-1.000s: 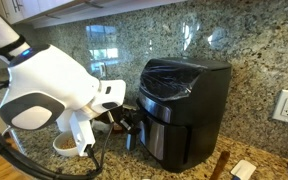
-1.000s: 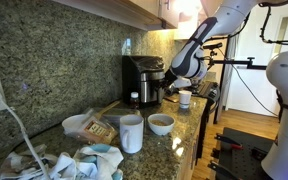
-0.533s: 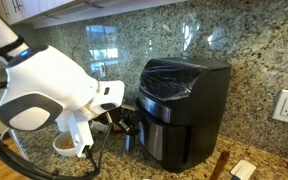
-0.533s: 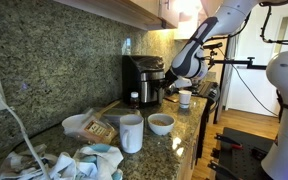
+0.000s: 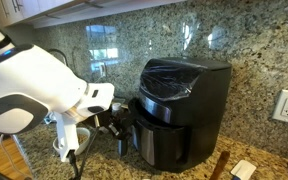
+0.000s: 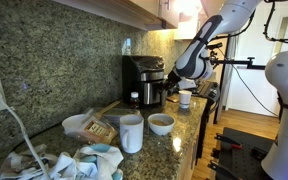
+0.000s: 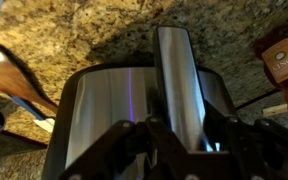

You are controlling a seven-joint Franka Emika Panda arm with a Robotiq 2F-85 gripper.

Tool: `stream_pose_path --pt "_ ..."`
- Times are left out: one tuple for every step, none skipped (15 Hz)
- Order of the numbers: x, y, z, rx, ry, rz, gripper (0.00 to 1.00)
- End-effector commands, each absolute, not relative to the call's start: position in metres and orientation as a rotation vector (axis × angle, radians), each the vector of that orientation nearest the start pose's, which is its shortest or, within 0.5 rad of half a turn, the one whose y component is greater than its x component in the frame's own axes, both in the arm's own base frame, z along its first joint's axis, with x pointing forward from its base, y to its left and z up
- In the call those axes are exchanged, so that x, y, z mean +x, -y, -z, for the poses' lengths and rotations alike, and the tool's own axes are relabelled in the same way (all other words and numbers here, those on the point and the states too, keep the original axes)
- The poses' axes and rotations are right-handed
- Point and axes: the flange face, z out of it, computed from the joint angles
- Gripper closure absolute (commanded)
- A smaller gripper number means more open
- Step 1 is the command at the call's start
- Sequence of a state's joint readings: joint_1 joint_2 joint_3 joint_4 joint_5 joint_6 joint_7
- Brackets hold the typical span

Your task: Open the basket of the air fryer then close it

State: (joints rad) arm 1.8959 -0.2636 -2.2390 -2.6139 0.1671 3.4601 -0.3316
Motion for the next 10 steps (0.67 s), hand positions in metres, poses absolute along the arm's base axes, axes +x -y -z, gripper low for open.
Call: stream_pose_path --pt "0.411 0.163 -0.257 -2.99 -0.487 0.971 0.84" --pt "0.408 0.162 -0.255 -2.991 -0.488 0.961 0.84" --pt "0.405 0.16 -0.254 -2.987 -0.496 0.954 0.84" --pt "0.403 0.158 -0.254 -2.987 -0.499 0.949 0.84" --pt "0.401 0.157 -0.254 -2.989 -0.499 0.945 0.84" --pt "0.399 0.156 -0.254 -2.988 -0.502 0.942 0.84" --pt "0.397 0.155 -0.254 -2.987 -0.509 0.94 0.84" --pt "0.395 0.154 -0.253 -2.985 -0.512 0.935 0.84" --pt "0.393 0.154 -0.254 -2.988 -0.512 0.934 0.84" --pt "0.391 0.154 -0.254 -2.988 -0.518 0.932 0.84"
